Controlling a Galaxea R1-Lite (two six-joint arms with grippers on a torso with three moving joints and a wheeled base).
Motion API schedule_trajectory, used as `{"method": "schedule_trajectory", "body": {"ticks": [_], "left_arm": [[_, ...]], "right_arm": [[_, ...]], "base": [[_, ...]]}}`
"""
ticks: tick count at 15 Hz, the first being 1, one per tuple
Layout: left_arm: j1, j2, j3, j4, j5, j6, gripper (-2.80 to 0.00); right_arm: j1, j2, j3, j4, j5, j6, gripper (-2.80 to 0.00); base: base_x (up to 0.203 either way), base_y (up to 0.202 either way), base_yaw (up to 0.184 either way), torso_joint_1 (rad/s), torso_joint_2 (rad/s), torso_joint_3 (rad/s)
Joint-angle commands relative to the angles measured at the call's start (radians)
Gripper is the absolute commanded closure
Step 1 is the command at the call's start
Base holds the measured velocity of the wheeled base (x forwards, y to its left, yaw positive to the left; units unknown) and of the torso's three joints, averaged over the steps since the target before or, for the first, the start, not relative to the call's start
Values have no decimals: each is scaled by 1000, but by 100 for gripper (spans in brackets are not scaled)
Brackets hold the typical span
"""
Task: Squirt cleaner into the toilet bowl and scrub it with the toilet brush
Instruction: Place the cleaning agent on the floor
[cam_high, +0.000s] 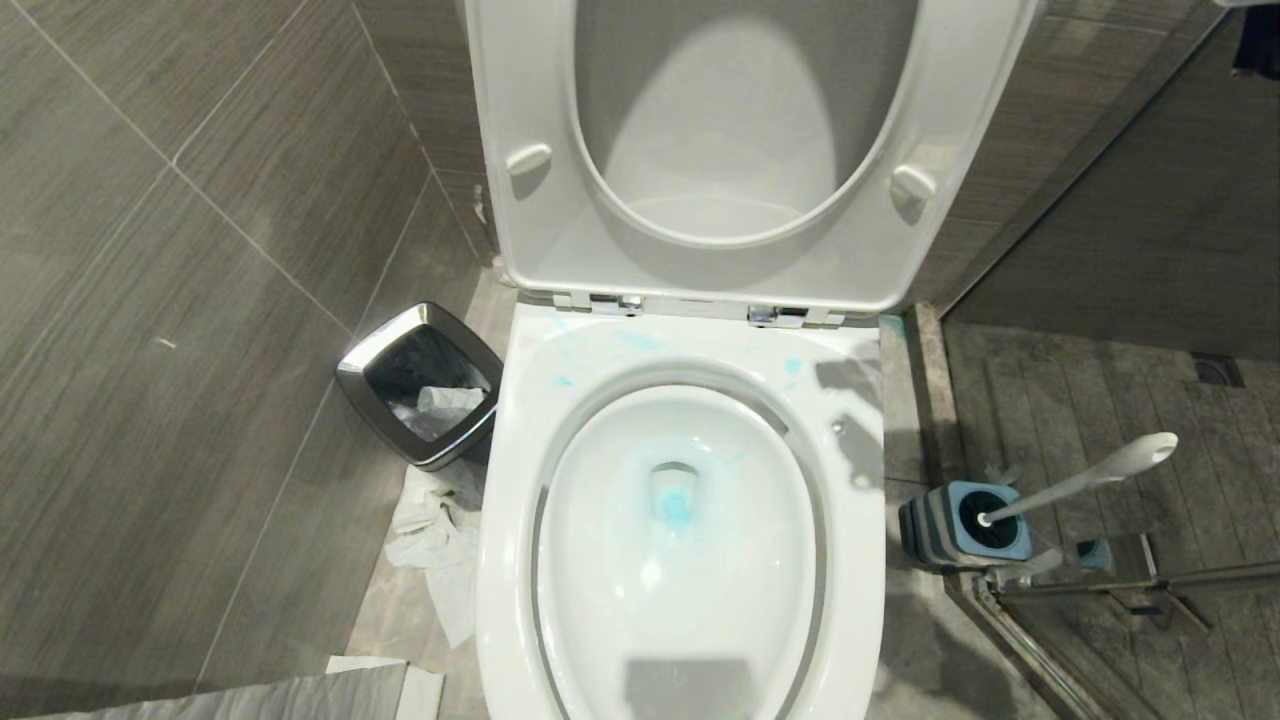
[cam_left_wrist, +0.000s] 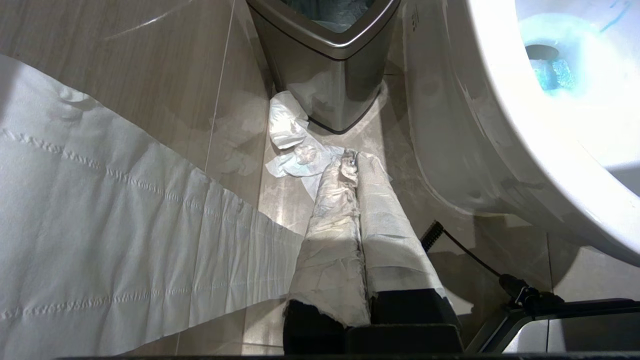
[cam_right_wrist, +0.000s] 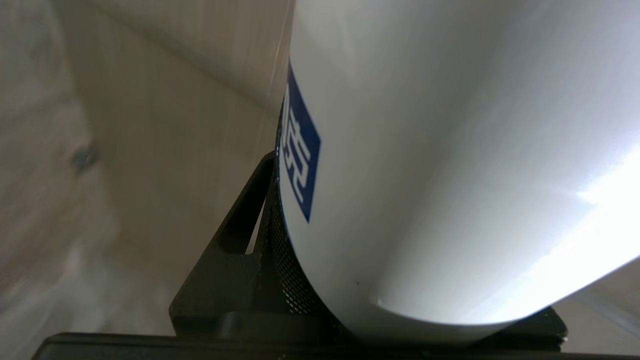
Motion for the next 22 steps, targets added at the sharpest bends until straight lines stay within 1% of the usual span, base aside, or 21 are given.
{"method": "schedule_trajectory", "body": {"ticks": [1, 2, 3, 5, 6, 8, 9, 10, 11, 12, 13, 14, 15, 16, 17, 18, 19, 22], "left_arm": [[0, 1, 2, 0, 0, 1, 0], [0, 1, 2, 0, 0, 1, 0], [0, 1, 2, 0, 0, 1, 0], [0, 1, 2, 0, 0, 1, 0], [0, 1, 2, -1, 0, 1, 0], [0, 1, 2, 0, 0, 1, 0], [0, 1, 2, -1, 0, 1, 0], [0, 1, 2, 0, 0, 1, 0], [0, 1, 2, 0, 0, 0, 0], [0, 1, 2, 0, 0, 1, 0], [0, 1, 2, -1, 0, 1, 0], [0, 1, 2, 0, 0, 1, 0], [0, 1, 2, 0, 0, 1, 0], [0, 1, 2, 0, 0, 1, 0], [0, 1, 2, 0, 0, -1, 0], [0, 1, 2, 0, 0, 1, 0], [0, 1, 2, -1, 0, 1, 0], [0, 1, 2, 0, 0, 1, 0]], "right_arm": [[-34, -2, -24, 104, 73, 138, 0], [-57, 3, -35, 168, 103, 326, 0], [-89, 6, -44, 240, 154, 529, 0], [-180, 1, -81, 408, 290, 914, 0], [-231, -6, -111, 482, 333, 1080, 0], [-337, -30, -157, 572, 403, 1381, 0], [-391, -45, -169, 601, 443, 1500, 0], [-437, -57, -178, 630, 498, 1600, 0], [-482, -64, -188, 665, 583, 1678, 0], [-533, -62, -200, 696, 685, 1751, 0], [-592, -57, -212, 721, 808, 1820, 0], [-662, -42, -224, 738, 952, 1901, 0], [-716, -20, -231, 747, 1030, 1985, 0], [-739, 9, -236, 751, 1048, 2026, 0], [-753, 18, -227, 752, 1026, 2040, 0], [-754, 20, -216, 752, 997, 2044, 0], [-754, 20, -206, 752, 986, 2044, 0], [-754, 15, -182, 752, 982, 2044, 0]], "base": [[0, 0, 0, 0, 0, 0], [0, 0, 0, 0, 0, 0], [0, 0, 0, 0, 0, 0], [0, 0, 0, 0, 0, 0], [0, 0, 0, 0, 0, 0], [0, 0, 0, 0, 0, 0], [0, 0, 0, 0, 0, 0], [0, 0, 0, 0, 0, 0], [0, 0, 0, 0, 0, 0], [0, 0, 0, 0, 0, 0], [0, 0, 0, 0, 0, 0], [0, 0, 0, 0, 0, 0], [0, 0, 0, 0, 0, 0], [0, 0, 0, 0, 0, 0], [0, 0, 0, 0, 0, 0], [0, 0, 0, 0, 0, 0], [0, 0, 0, 0, 0, 0], [0, 0, 0, 0, 0, 0]]}}
